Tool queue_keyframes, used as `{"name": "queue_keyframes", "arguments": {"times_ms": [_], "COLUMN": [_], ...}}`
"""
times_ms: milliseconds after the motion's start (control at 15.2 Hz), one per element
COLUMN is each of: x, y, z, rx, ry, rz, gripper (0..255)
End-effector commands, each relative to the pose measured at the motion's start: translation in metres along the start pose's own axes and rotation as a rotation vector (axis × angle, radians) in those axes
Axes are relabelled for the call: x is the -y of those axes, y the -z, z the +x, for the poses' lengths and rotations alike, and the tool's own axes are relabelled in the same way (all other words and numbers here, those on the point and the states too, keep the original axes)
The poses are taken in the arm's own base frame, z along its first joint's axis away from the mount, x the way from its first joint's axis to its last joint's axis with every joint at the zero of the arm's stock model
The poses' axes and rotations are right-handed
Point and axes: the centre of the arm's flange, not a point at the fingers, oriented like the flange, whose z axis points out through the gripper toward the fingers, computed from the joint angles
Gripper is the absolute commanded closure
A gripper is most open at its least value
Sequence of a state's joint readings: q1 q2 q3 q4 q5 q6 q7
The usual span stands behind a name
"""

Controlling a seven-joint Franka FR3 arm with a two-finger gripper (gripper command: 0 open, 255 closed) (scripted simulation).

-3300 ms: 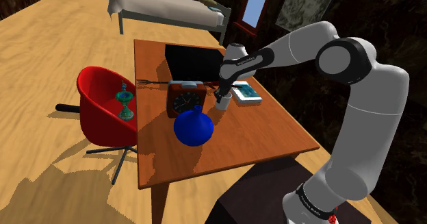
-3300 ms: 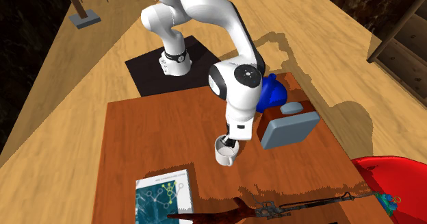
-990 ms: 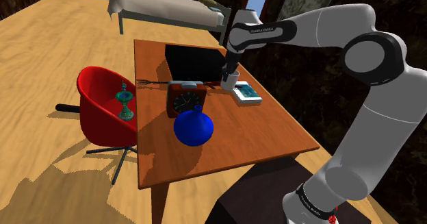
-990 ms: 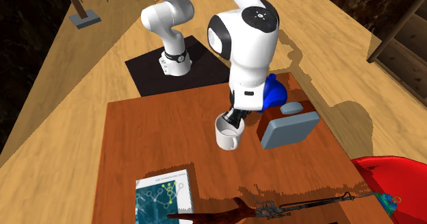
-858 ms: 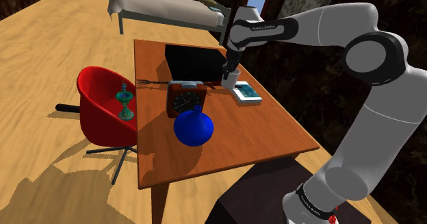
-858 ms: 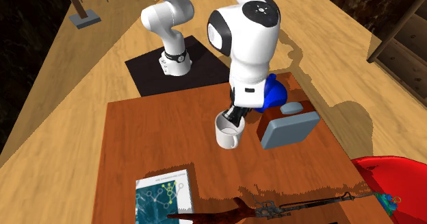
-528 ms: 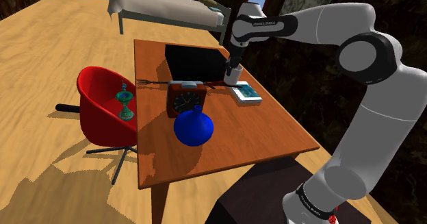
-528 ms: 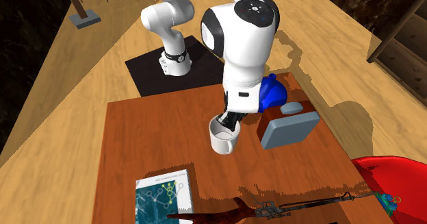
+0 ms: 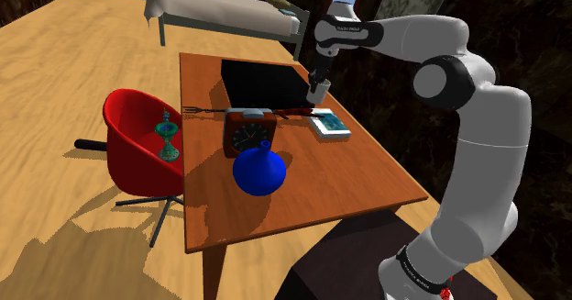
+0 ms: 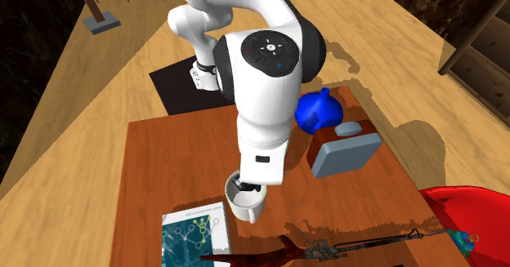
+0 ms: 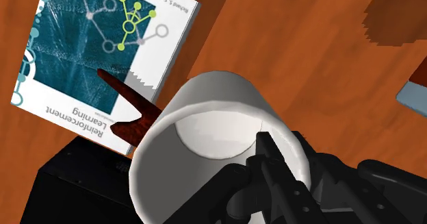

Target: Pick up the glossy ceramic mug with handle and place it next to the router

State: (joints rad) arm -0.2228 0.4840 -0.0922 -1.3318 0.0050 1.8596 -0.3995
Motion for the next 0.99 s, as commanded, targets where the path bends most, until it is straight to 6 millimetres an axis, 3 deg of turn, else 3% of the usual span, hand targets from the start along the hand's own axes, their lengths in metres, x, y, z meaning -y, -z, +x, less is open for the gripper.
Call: {"name": "queue_keyframes", "arguments": {"times_ms": [0,198,924], "x": [-0.022,-0.051,-0.048], "y": [-0.002,-0.003,-0.061], "z": [0.009,0.019,0.018], "rx": [-0.001,-0.001,-0.001], "ry": [0.001,0.001,0.001], "rz": [0.0,0.0,0.0], "gripper": [255,255,255]}}
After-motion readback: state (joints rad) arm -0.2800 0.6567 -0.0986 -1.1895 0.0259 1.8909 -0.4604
